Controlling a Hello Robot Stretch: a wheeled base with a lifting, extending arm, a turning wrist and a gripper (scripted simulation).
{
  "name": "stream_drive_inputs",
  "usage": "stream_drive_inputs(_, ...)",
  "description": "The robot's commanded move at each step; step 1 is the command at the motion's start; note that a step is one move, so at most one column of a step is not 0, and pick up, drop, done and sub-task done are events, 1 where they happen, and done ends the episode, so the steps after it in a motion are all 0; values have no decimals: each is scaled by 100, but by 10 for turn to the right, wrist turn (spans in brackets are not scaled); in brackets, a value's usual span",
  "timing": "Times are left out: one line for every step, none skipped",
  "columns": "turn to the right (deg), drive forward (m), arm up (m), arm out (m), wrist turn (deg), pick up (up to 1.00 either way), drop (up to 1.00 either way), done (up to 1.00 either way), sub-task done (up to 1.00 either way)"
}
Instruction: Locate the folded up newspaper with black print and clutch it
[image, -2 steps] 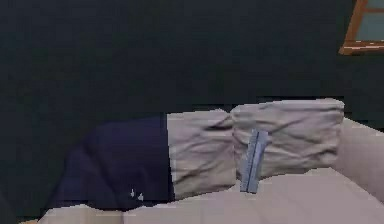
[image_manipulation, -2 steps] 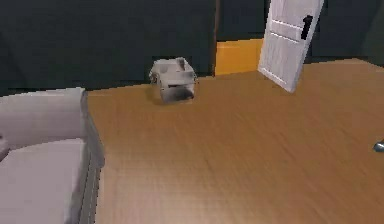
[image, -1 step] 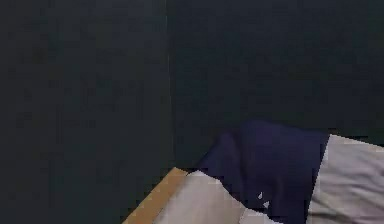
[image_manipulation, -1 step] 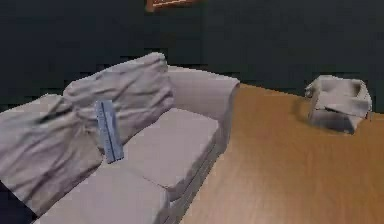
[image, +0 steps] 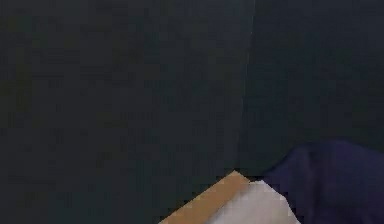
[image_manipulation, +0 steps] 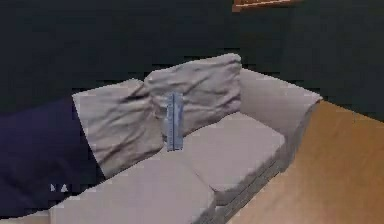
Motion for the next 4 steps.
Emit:
stream_drive_inputs(450, 0, 0, 0, 0, 0, 0, 0, 0)
stream_drive_inputs(450, 0, 0, 0, 0, 0, 0, 0, 0)
stream_drive_inputs(180, 0, 0, 0, 0, 0, 0, 0, 0)
stream_drive_inputs(0, 25, 0, 0, 0, 0, 0, 0, 0)
